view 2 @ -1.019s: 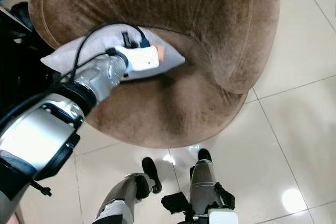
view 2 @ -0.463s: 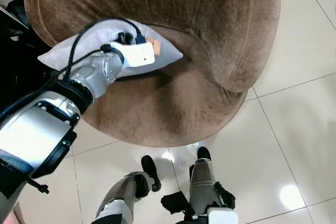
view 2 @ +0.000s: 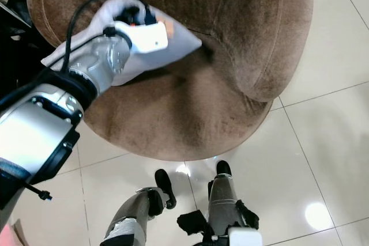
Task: Move the pillow to the sofa from floor
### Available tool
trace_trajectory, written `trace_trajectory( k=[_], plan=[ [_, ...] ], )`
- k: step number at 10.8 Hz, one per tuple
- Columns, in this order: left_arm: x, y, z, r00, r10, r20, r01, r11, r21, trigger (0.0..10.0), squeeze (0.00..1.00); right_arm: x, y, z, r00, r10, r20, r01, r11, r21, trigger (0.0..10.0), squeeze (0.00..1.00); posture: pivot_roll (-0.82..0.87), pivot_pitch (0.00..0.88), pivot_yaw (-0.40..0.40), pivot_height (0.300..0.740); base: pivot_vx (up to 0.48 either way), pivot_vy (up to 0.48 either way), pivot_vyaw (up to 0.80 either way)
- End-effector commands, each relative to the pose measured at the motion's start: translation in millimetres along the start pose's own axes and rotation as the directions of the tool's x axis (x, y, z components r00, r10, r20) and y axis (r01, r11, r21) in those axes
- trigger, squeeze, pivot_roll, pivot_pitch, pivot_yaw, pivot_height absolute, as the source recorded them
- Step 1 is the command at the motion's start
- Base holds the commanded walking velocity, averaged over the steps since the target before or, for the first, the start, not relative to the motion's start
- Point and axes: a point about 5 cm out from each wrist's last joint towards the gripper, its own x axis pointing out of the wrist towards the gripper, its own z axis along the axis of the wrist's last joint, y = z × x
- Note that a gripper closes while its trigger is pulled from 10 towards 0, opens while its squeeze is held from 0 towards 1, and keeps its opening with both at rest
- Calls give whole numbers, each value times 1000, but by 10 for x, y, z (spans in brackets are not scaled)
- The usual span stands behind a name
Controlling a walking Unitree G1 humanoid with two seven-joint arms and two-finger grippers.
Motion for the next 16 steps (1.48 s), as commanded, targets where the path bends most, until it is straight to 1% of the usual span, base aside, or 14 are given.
trace_trajectory(
  k=[1,2,3,4,5,6,8,9,10,13,14,15,16],
  plan=[
    [-15,6,-140,999,11,-43,-11,1000,10,10000,1000,-32,25,-82,999,12,-53,-11,1000,12,10000,0,-479,475,224,740,0,0,0],
    [-7,65,-128,999,30,-45,-32,999,-29,10000,1000,-11,13,-87,998,13,-53,-12,1000,10,10000,0,-473,474,225,740,0,0,0],
    [-7,53,-133,999,7,-48,-9,999,-39,10000,1000,17,14,-92,998,16,-53,-16,1000,9,10000,0,-469,470,225,740,0,0,0],
    [-12,24,-146,999,-10,-51,8,999,-40,10000,1000,40,19,-96,998,16,-52,-16,1000,10,10000,0,-466,468,228,740,0,0,0],
    [-14,-21,-125,999,-24,-44,23,999,-30,10000,1000,50,22,-94,999,17,-51,-16,1000,11,10000,0,-465,468,229,740,0,0,0],
    [-11,-30,-91,999,-20,-36,19,1000,-23,10000,1000,57,21,-99,999,19,-51,-18,1000,10,10000,0,-465,470,228,740,0,0,0],
    [11,116,-11,999,48,-7,-48,999,-11,10000,1000,70,-12,-187,998,20,-64,-19,1000,7,10000,0,-456,465,225,740,0,0,0],
    [15,222,-34,997,79,-8,-79,997,-17,10000,1000,102,-21,-236,997,22,-68,-21,1000,5,10000,0,-453,462,227,740,0,0,0],
    [15,256,-47,996,89,-9,-89,996,-25,10000,1000,140,-17,-270,997,23,-70,-23,1000,5,10000,0,-450,458,229,740,0,0,0],
    [14,277,-56,996,94,-7,-94,995,-19,10000,1000,302,-29,-398,997,25,-77,-24,1000,7,10000,0,-446,462,228,740,0,0,0],
    [15,280,-54,995,95,-7,-95,995,-20,10000,1000,314,-39,-431,996,25,-81,-25,1000,6,10000,0,-445,462,228,740,0,0,0],
    [17,262,-45,997,74,-8,-74,997,-28,10000,1000,311,-60,-516,996,26,-90,-26,1000,4,10000,0,-441,460,226,740,0,0,0],
    [16,230,-54,999,49,-22,-50,997,-57,10000,1000,305,-65,-573,995,30,-92,-30,1000,1,10000,0,-435,455,220,740,0,0,0]
  ],
)
